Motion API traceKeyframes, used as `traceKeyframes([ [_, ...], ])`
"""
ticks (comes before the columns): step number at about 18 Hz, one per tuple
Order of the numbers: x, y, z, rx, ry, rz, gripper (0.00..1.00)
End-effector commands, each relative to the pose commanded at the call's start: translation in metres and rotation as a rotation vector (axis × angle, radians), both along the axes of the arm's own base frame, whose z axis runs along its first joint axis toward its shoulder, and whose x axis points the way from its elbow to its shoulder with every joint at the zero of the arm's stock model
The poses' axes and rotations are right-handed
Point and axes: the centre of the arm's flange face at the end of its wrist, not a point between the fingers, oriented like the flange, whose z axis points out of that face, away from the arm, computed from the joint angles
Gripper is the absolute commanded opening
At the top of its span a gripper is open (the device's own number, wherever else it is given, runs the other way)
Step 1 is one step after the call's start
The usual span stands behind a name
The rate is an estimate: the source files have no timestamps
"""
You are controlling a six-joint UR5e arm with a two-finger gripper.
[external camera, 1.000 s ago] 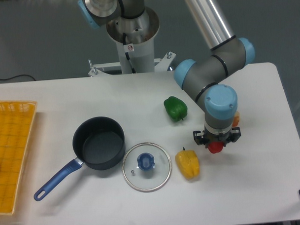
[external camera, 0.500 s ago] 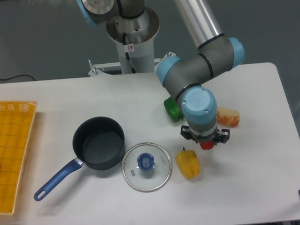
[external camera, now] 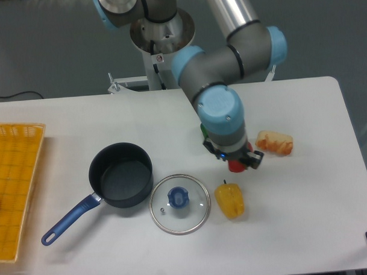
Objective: Pick up the red pepper
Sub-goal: 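Lift the red pepper and carry it toward the saucepan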
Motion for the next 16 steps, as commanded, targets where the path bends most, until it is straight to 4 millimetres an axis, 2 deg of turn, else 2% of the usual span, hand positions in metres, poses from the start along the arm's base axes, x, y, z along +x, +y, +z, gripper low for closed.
traceKeyframes([
  [2, 0.013, 0.007, 0.010, 0.009, 0.004, -0.035, 0.42],
  [4, 0.021, 0.008, 0.011, -0.020, -0.027, -0.090, 0.42],
  [8, 0.026, 0.007, 0.010, -0.041, -0.059, -0.123, 0.42],
  [11, 0.036, 0.016, 0.009, -0.017, -0.073, -0.116, 0.43],
  [16, 0.037, 0.015, 0.010, -0.013, -0.071, -0.096, 0.43],
])
